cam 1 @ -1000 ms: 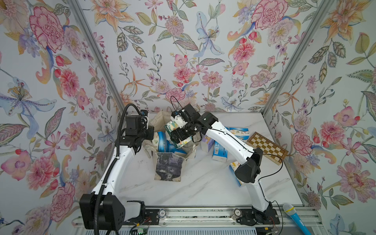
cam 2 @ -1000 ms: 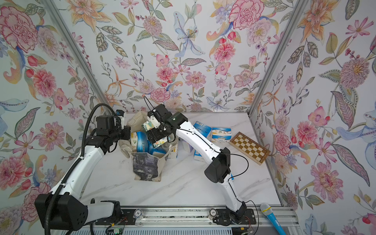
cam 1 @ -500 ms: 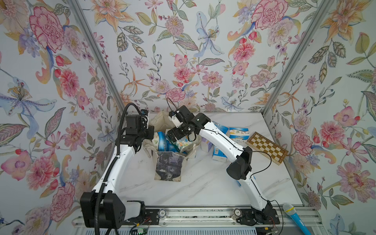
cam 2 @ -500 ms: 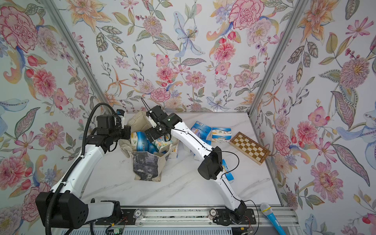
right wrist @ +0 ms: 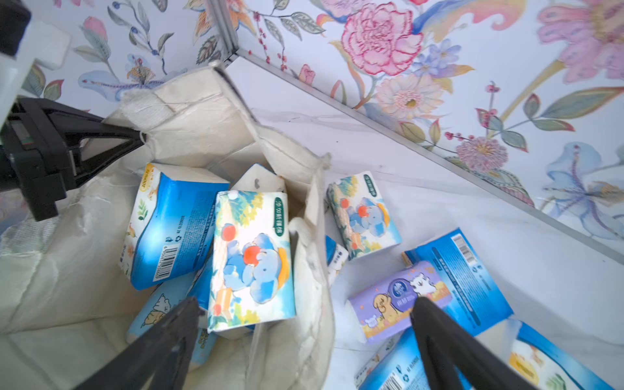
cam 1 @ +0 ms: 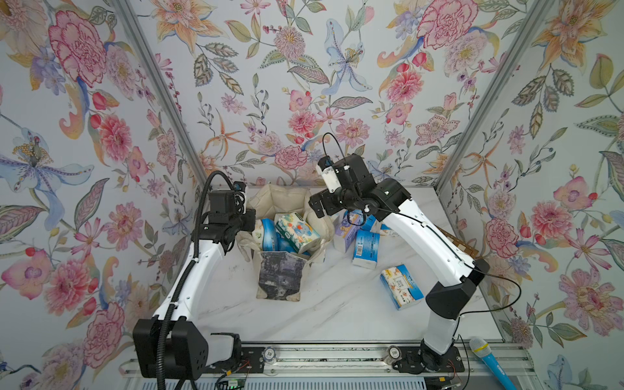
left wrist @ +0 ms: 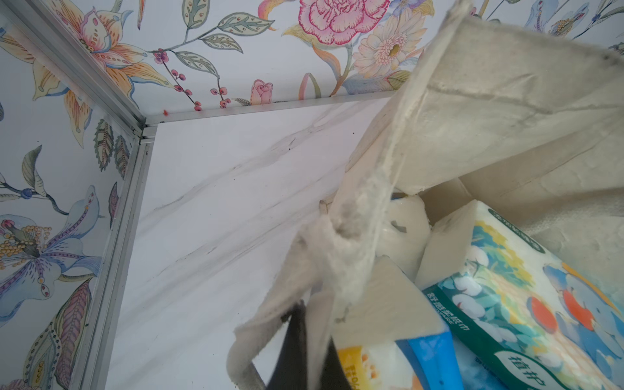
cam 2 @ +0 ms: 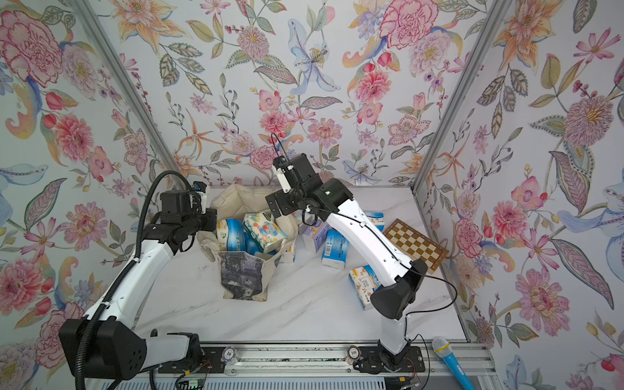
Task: Put tissues into the canvas bag
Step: Place the pack of facial tissues in the canvas bag, then pick up the pack of facial tissues from the center of the board.
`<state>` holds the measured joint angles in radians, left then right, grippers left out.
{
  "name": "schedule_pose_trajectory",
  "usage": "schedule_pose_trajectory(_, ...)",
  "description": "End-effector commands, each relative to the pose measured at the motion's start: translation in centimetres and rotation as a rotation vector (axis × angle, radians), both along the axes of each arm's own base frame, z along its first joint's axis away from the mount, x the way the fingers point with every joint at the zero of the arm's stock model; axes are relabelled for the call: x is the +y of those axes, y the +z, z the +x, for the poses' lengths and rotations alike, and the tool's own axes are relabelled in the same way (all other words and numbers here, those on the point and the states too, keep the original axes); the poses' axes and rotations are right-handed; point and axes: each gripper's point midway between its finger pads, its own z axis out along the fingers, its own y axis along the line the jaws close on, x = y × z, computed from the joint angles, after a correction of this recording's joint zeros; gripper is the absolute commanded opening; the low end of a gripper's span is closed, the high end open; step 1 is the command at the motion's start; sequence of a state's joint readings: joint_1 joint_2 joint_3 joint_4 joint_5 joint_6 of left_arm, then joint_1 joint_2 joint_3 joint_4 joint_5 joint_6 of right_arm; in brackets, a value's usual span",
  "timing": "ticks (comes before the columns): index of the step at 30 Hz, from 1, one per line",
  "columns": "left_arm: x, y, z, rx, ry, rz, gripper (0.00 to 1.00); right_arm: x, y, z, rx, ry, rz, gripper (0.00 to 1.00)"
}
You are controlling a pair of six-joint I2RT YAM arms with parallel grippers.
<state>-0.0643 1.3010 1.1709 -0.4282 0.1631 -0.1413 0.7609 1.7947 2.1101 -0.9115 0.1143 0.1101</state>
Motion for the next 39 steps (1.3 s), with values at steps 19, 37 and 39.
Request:
schedule_pose_trajectory(19,0.0,0.8,-0.4,-0.063,0.005,-0.046,0.00,-23.5,-21.2,-13.3,0.546,-0.574,-0.151,0.99)
schedule_pose_trajectory(37,0.1,0.8,-0.3,-0.061,0.008,-0.037,0.00,-26.7,-26.7,-15.4,0.754,-0.636,-0.227,0.99)
schedule_pose_trajectory(39,0.1,0.8,-0.4,-0.059,0.009,-0.035,0.00,-26.3,-27.0,-15.6,0.779,-0.615,-0.209,0.99)
